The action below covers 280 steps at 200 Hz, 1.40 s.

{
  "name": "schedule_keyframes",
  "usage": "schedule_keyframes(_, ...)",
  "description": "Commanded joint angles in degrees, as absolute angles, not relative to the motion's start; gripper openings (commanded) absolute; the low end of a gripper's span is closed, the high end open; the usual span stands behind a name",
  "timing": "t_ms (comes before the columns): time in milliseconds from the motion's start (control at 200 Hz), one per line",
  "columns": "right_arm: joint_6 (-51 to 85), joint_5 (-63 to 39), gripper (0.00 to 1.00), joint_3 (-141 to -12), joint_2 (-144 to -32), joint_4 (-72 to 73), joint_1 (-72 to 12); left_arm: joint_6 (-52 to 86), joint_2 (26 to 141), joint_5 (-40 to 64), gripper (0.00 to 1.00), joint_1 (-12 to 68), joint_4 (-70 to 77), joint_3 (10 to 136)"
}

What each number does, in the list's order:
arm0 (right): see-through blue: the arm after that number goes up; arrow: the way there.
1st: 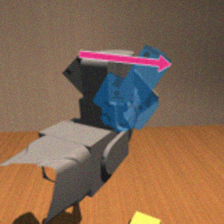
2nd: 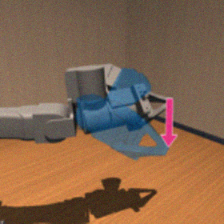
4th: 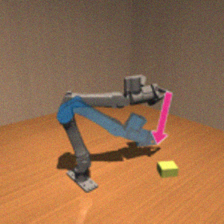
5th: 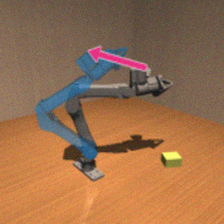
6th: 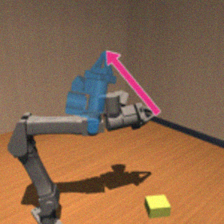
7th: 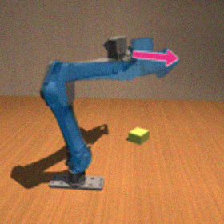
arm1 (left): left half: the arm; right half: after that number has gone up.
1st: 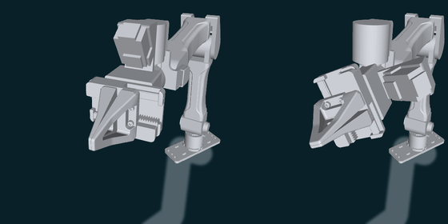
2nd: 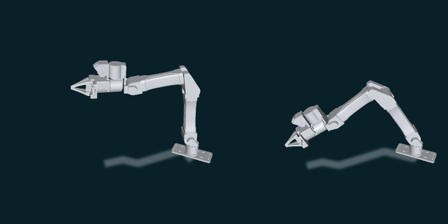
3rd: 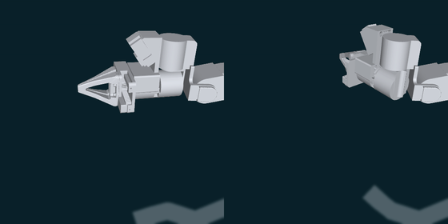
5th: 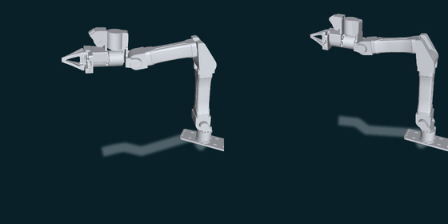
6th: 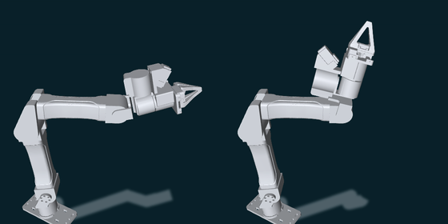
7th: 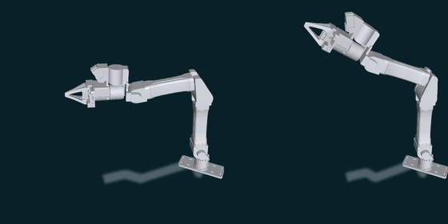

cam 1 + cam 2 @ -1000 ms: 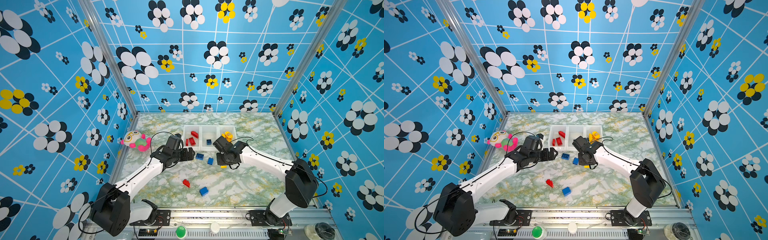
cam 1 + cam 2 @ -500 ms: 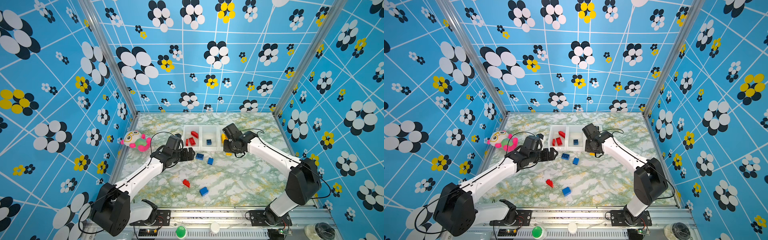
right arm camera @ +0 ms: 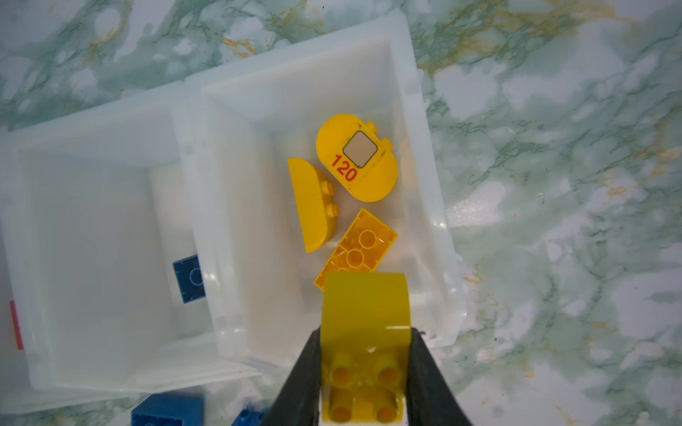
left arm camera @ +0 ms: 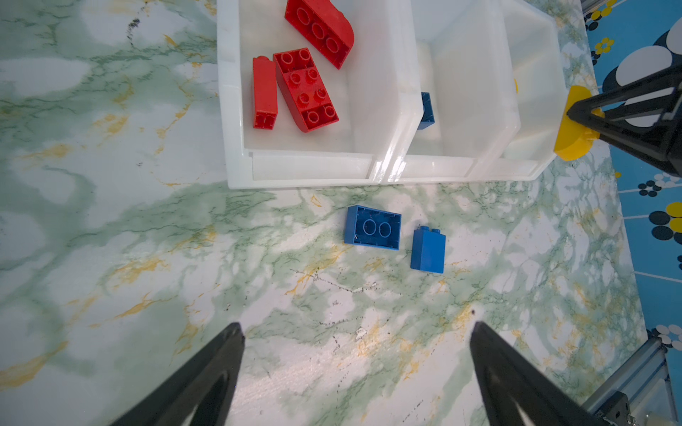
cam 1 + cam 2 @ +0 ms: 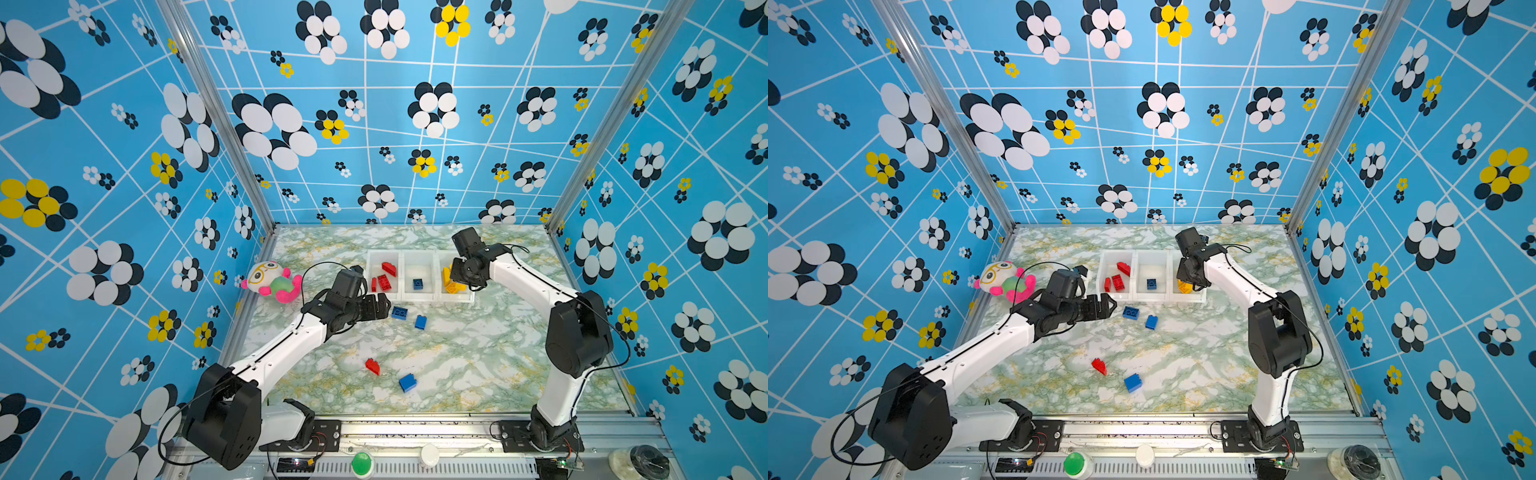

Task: Sort the legos into containers by color
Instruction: Place the lego in the container.

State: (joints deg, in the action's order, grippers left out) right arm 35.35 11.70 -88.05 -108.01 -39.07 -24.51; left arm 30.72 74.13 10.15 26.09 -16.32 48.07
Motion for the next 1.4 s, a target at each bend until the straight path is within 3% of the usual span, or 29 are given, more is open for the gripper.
schedule_keyframes(0, 34.35, 11.25, 0.20, -92.15, -112.07, -38.22, -23.82, 31.05, 74.51, 10.73, 0.97, 25.57, -17.48, 49.92)
schedule_keyframes(475, 31.11, 12.17, 0.21, -103.21, -124.12, -40.66, -22.76, 32.60, 73.62, 9.30, 0.97, 25.77, -18.01, 50.10)
schedule_keyframes(535, 31.11, 12.21, 0.25, -103.03, -124.28, -40.65, -22.76, 32.91, 73.33, 8.97, 0.97, 25.84, -18.02, 49.95)
schedule_keyframes(665, 31.14, 11.90, 0.47, -102.07, -123.63, -40.40, -22.75, 32.98, 72.82, 8.49, 0.98, 26.02, -18.57, 50.19)
schedule_keyframes(810, 30.95, 11.70, 0.58, -100.92, -121.62, -40.24, -22.72, 33.09, 72.36, 7.94, 0.97, 26.26, -19.19, 50.22)
schedule_keyframes(1394, 30.00, 10.00, 0.71, -89.46, -108.04, -40.78, -24.71, 34.10, 67.80, 3.92, 0.98, 28.61, -28.55, 49.11)
